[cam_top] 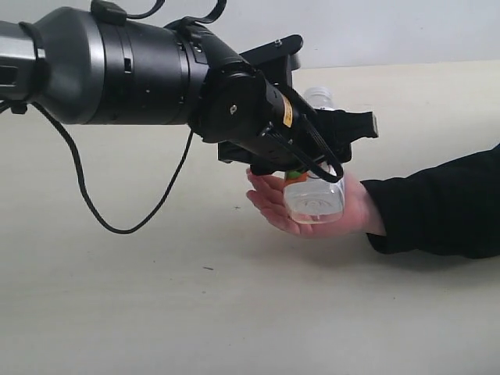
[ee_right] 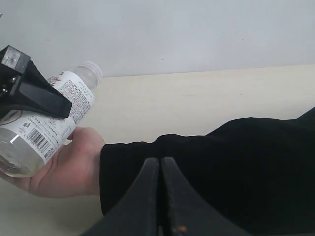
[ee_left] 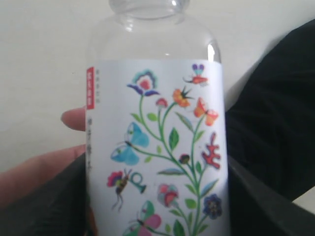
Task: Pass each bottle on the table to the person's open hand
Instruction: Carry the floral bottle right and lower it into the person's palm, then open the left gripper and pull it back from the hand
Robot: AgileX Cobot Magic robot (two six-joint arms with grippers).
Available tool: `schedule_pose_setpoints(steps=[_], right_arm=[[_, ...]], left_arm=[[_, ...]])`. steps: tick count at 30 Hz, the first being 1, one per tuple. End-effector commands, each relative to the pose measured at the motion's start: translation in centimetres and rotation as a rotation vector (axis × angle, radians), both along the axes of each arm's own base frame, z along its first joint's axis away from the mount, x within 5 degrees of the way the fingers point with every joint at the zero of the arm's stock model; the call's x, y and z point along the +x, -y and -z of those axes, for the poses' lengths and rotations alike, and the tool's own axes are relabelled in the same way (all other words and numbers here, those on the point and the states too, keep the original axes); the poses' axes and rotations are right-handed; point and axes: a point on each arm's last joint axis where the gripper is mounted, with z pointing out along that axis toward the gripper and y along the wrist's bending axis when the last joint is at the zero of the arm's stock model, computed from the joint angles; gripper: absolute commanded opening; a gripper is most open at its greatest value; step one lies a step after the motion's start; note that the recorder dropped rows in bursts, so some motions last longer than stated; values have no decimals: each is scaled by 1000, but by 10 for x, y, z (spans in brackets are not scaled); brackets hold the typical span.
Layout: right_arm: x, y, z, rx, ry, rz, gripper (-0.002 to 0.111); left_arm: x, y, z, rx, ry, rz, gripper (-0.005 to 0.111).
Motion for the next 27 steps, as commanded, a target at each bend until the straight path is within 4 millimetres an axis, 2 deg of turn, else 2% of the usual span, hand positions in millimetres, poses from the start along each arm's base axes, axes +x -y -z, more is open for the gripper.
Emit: schedule_pose_setpoints(steps=[1,10,18,21,24,27], right_arm=[[0,0,1,-6,9,-7,0],[0,0,1,-6,9,-7,0],[0,0,1,-6,9,-7,0],[0,0,1,-6,9,-7,0],[0,0,1,-6,9,-7,0],[0,0,1,-6,9,-7,0]], left_arm=[[-3,-1,0,13,-15,-4,0],[-4,-4,2,58,-24,6,0],[-1,-1,25,107,-41,19,0],[0,1,25,99,-26,27,0],[1,2,24,83,-15,29,6],[1,2,24,79,-12,29,20]])
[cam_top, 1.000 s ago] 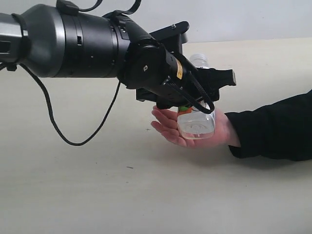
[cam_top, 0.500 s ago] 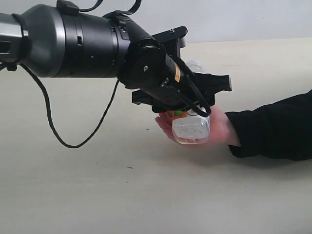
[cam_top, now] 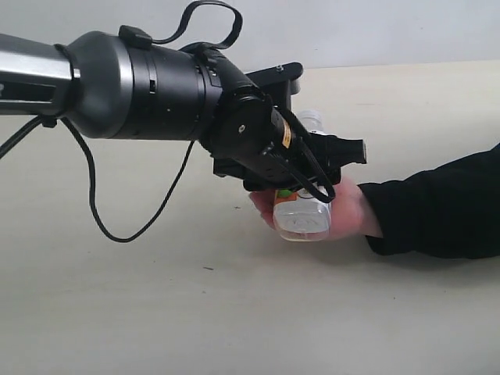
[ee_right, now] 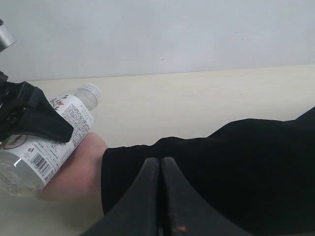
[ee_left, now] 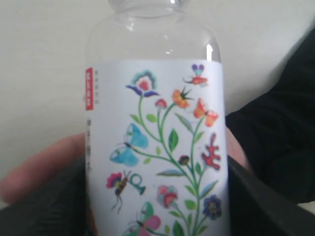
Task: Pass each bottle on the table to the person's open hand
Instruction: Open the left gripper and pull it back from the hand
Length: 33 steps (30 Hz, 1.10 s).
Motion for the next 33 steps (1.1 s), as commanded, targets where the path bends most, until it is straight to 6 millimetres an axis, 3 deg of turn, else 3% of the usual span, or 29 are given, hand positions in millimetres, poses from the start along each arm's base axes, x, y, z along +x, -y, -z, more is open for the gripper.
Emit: schedule_pose_setpoints(steps=[1,8,11,14,20,30,32,33], right_arm=[[0,0,1,-6,9,-7,0],[0,0,1,-6,9,-7,0],[0,0,1,-6,9,-7,0],[0,0,1,-6,9,-7,0],[0,0,1,-6,9,-7,0],[0,0,1,-6,9,-7,0],[0,0,1,-6,9,-7,0],[0,0,1,-6,9,-7,0]], left_arm=[[-1,2,-1,-12,22,17,27],[-2,0,1,18,2,14,76],[-3,-2,1,34,-8,11,90],[-3,-3,-1,47,-7,21,96],[-6,-9,-24,68,61,98,97],[-25,-32,-88,102,251,289,95],[-40,-44,-95,90,302,342,76],[-51,-53,-93,63,334,359,53]])
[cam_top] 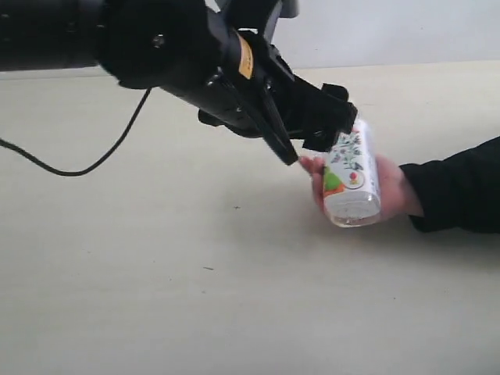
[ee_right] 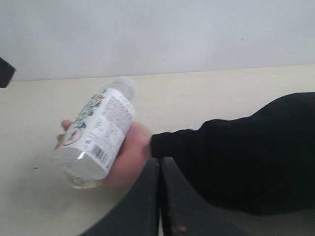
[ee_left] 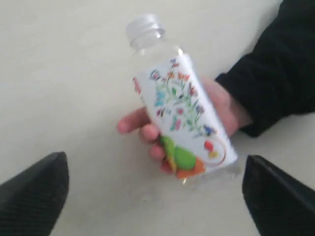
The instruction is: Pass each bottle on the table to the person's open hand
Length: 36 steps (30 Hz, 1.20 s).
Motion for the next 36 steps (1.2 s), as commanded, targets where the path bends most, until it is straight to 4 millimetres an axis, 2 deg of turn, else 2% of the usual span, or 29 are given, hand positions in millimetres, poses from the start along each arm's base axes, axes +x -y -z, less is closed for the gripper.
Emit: schedule_pose_setpoints(steps=[1,2,3,4,5,9,13,17,21,26,33,36], right_arm=[[0,0,1,-6,9,-7,0],[0,0,1,-6,9,-7,0],[0,0,1,-6,9,-7,0],[0,0,1,-5,8,-6,0],[0,0,1,-5,8,-6,0],[0,0,1,-5,8,-6,0],[0,0,1,-5,8,-6,0],[0,0,1,-5,8,-6,0],[0,0,1,-7,9,-7,0],[0,0,1,-7,9,-7,0],[0,0,1,-7,9,-7,0],[0,0,1,-7,9,-7,0]], left_arm=[[-29,-26,-5,-52,91,87,33],[-39,-37,-6,-114,130,98,-1],[-45,-44,-6,-145,155,107,2],[-56,-59,-7,-215,200,117,2],[-61,-64,-8,-244,219,122,2],[-105,-117,-10,-516,431,186,2],[-140,-162,0,-592,597,242,2],[-159,-189,5,-637,663,246,2],[-173,-208,14,-677,701,242,2],[-183,-221,28,-685,717,240,2],[-187,-228,47,-658,694,241,2],[-187,-228,48,-655,690,242,2]])
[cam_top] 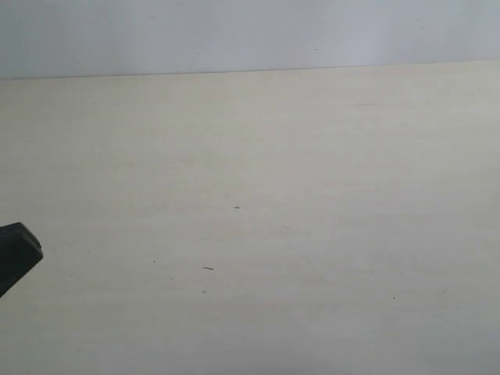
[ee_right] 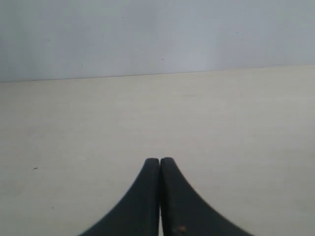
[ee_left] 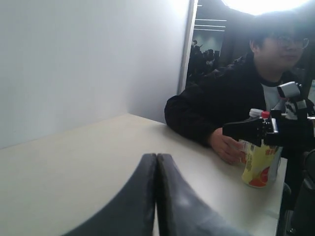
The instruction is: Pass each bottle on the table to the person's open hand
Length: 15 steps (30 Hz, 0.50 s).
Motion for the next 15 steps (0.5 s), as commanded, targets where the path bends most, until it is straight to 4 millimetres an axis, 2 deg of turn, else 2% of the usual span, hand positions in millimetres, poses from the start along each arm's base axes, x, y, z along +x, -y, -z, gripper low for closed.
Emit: schedule_pose_setpoints(steps=[1,15], right_arm=[[0,0,1,-7,9,-7,0],[0,0,1,-7,9,-7,0]], left_arm=[[0,-1,4,10,-3,-4,2],[-1,-3,-7,-39,152,-22,2]])
